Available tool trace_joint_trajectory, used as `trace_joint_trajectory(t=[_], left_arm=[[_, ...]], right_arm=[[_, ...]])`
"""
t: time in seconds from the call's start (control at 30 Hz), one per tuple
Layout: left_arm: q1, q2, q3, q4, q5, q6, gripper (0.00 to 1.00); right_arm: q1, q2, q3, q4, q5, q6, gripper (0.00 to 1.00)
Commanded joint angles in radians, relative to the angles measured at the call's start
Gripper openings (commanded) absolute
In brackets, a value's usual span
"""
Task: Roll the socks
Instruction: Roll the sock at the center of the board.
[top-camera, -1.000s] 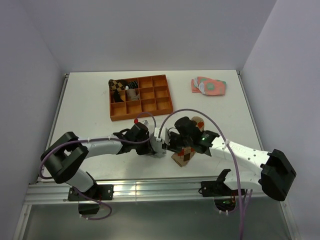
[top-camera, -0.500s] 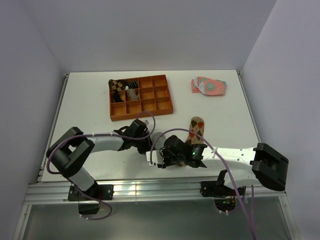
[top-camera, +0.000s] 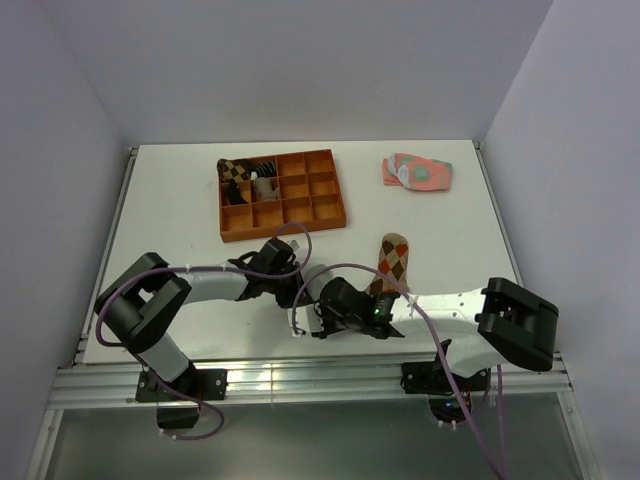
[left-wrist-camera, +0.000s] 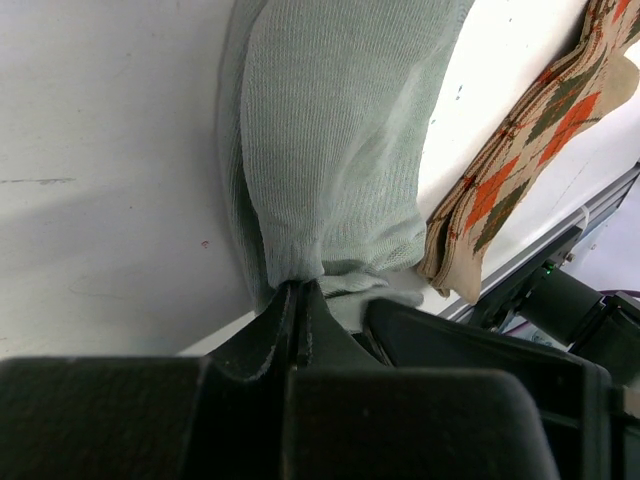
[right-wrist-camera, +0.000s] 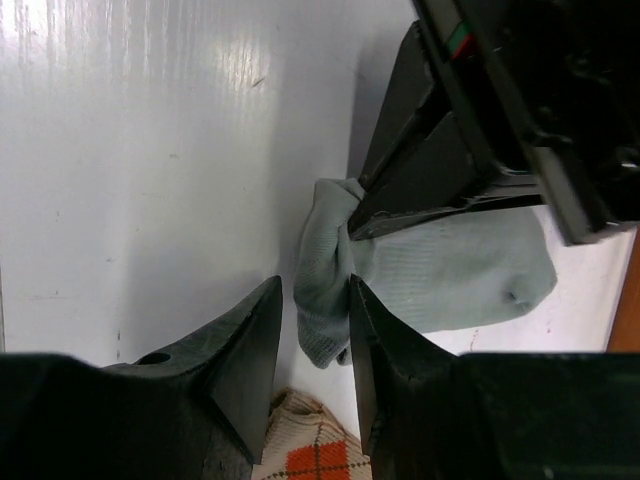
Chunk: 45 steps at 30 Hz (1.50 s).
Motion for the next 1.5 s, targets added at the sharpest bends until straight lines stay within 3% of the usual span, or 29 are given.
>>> trace_joint_trajectory(t=[0.0, 0.27, 0.43, 0.53, 0.93, 1.23, 1.47], left_arm=[[0.003, 0.037, 0.000, -0.079, -0.018, 0.026, 0.00], [0.004, 0.039, -0.001, -0.068, -0.001, 0.024, 0.00], [0.004, 0.020, -0.024, -0.037, 0.016, 0.015, 0.02], [0.004, -0.001, -0.040, -0.014, 0.017, 0.004, 0.08], [0.006, -0.158, -0.130, 0.088, -0.130, -0.046, 0.35], [0.004, -0.251, -0.202, 0.136, -0.243, -0.045, 0.42], [-0.005, -0.421, -0.290, 0.197, -0.320, 0.027, 0.47]], right_arm=[[0.011, 0.024, 0.016, 0.035, 0.030, -0.012, 0.41], [0.017, 0.081, 0.044, 0.038, 0.080, -0.005, 0.37], [0.014, 0.090, 0.074, 0.015, 0.068, 0.028, 0.16], [0.000, 0.087, 0.117, -0.066, 0.001, 0.057, 0.13], [-0.223, 0.208, 0.366, -0.440, -0.373, 0.137, 0.12], [-0.332, 0.482, 0.637, -0.752, -0.568, 0.135, 0.12], [-0.415, 0.647, 0.797, -0.908, -0.693, 0.144, 0.11]])
